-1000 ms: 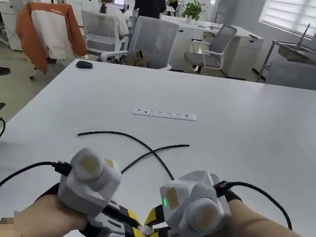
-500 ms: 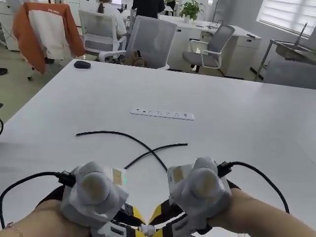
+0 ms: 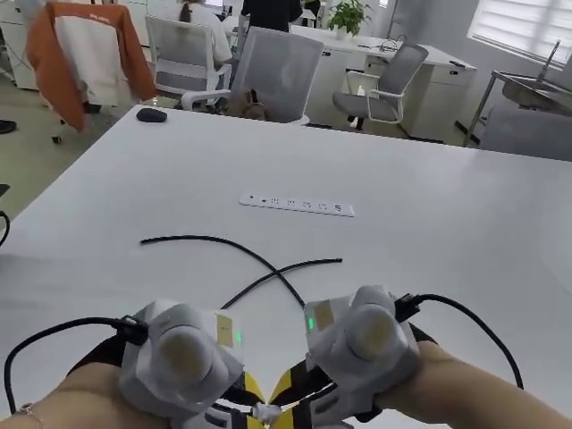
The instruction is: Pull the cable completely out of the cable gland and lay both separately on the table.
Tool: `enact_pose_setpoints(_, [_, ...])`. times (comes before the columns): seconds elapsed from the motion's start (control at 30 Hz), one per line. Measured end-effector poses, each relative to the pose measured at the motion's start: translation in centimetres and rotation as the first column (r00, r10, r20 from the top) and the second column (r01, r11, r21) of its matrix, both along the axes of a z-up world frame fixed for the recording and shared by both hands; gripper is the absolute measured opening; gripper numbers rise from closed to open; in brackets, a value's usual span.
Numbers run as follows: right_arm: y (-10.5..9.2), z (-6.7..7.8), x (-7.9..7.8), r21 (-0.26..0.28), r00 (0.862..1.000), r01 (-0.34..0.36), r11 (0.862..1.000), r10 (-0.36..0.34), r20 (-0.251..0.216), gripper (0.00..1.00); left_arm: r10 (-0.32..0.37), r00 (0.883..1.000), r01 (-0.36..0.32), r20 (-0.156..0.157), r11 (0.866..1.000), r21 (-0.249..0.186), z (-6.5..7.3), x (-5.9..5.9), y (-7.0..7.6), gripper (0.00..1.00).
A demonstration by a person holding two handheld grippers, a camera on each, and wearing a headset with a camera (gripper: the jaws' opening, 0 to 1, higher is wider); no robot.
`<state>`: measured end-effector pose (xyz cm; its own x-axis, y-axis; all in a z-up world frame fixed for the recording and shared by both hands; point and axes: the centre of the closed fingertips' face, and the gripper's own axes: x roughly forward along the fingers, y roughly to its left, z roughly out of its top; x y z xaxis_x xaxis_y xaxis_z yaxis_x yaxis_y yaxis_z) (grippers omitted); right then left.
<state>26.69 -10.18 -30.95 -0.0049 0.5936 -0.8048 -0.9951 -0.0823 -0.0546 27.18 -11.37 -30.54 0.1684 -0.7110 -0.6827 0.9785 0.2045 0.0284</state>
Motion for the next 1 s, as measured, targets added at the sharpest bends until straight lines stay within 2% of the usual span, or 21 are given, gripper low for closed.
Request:
enact_pose_setpoints(0.07, [0.0,0.0,-0.2,-0.018,0.999,-0.032,0.999,0.032,0.029,0.11,0.024,0.998,-0.026,-0.066,0.999,-0.035,0.2,-0.2,0.0,0.16])
enact_pose_setpoints(0.13, [0.0,0.1,0.0,-0.019,0.997,-0.039,0.999,0.04,0.062,0.11,0.04,0.996,-0.044,-0.08,0.998,-0.046,0.3,0.2,0.1,0.16])
enact_pose_setpoints(0.17, [-0.1,0.2,0.0,-0.018,0.997,-0.041,0.999,0.042,0.069,0.1,0.051,0.994,-0.057,-0.1,0.996,-0.061,0.4,0.2,0.2,0.16])
enact_pose_setpoints(0.2, [0.0,0.4,0.3,-0.016,0.992,-0.06,0.998,0.062,0.11,0.1,0.083,0.987,-0.096,-0.14,0.992,-0.082,0.5,0.3,0.2,0.16])
enact_pose_setpoints(0.3, [0.2,0.8,0.5,-0.014,0.985,-0.064,0.998,0.066,0.161,0.1,0.14,0.963,-0.173,-0.232,0.976,-0.129,1.0,0.7,0.5,0.16])
enact_pose_setpoints(0.37, [0.2,0.9,0.6,-0.014,0.986,-0.058,0.998,0.059,0.159,0.11,0.141,0.959,-0.179,-0.246,0.974,-0.142,1.1,0.9,0.6,0.16])
enact_pose_setpoints(0.4, [0.2,0.9,0.7,-0.014,0.987,-0.052,0.999,0.054,0.154,0.11,0.138,0.961,-0.175,-0.24,0.974,-0.14,1.0,0.8,0.5,0.16])
enact_pose_setpoints(0.43, [0.1,0.8,1.0,-0.012,0.99,-0.017,1.0,0.019,0.14,0.12,0.137,0.964,-0.171,-0.227,0.975,-0.14,1.0,0.8,0.5,0.16])
enact_pose_setpoints(0.47, [0.1,0.7,1.3,0.001,0.992,0.029,1.0,-0.029,0.123,0.12,0.138,0.971,-0.164,-0.193,0.978,-0.129,1.0,1.1,0.5,0.17])
enact_pose_setpoints(0.5, [0.0,0.6,1.9,0.009,0.989,0.082,0.997,-0.083,0.122,0.16,0.137,0.974,-0.161,-0.18,0.978,-0.129,1.0,1.2,0.5,0.17])
enact_pose_setpoints(0.53, [-0.2,0.4,2.3,0.013,0.985,0.114,0.993,-0.115,0.13,0.25,0.134,0.976,-0.158,-0.173,0.979,-0.131,1.0,1.3,0.4,0.17])
enact_pose_setpoints(0.57, [-0.5,0.1,2.7,0.016,0.981,0.14,0.99,-0.141,0.131,0.34,0.132,0.982,-0.148,-0.135,0.981,-0.122,1.0,1.6,0.5,0.17])
enact_pose_setpoints(0.6, [-0.8,-0.1,2.9,0.006,0.979,0.15,0.989,-0.15,0.138,0.33,0.124,0.987,-0.134,-0.098,0.985,-0.106,0.9,1.8,0.6,0.17])
enact_pose_setpoints(0.63, [-1.0,-0.4,2.8,-0.001,0.979,0.153,0.988,-0.152,0.134,0.26,0.113,0.992,-0.117,-0.057,0.99,-0.072,0.5,2.0,0.9,0.17])
enact_pose_setpoints(0.67, [-1.1,-0.6,2.7,0.007,0.979,0.155,0.988,-0.155,0.13,0.18,0.103,0.994,-0.104,-0.03,0.994,-0.038,0.2,2.1,1.2,0.17])
enact_pose_setpoints(0.73, [-1.0,-1.0,2.7,0.02,0.976,0.175,0.984,-0.176,0.129,0.17,0.081,0.997,-0.081,-0.005,0.997,-0.002,-0.4,2.0,1.4,0.17])
enact_pose_setpoints(0.83, [-1.0,-1.2,2.7,0.013,0.976,0.169,0.986,-0.169,0.139,0.17,0.066,0.998,-0.066,0.013,0.998,-0.007,-0.3,1.9,1.0,0.17])
enact_pose_setpoints(0.93, [-0.3,-1.1,2.4,0.055,0.979,0.163,0.985,-0.168,0.117,0.11,0.061,0.997,-0.061,0.036,0.998,-0.008,-0.2,2.1,1.0,0.17])
enact_pose_setpoints(1.0, [-0.2,-1.0,2.5,0.047,0.977,0.153,0.987,-0.158,0.141,0.07,0.046,0.998,-0.045,0.035,0.999,-0.014,-0.1,1.9,0.8,0.17])
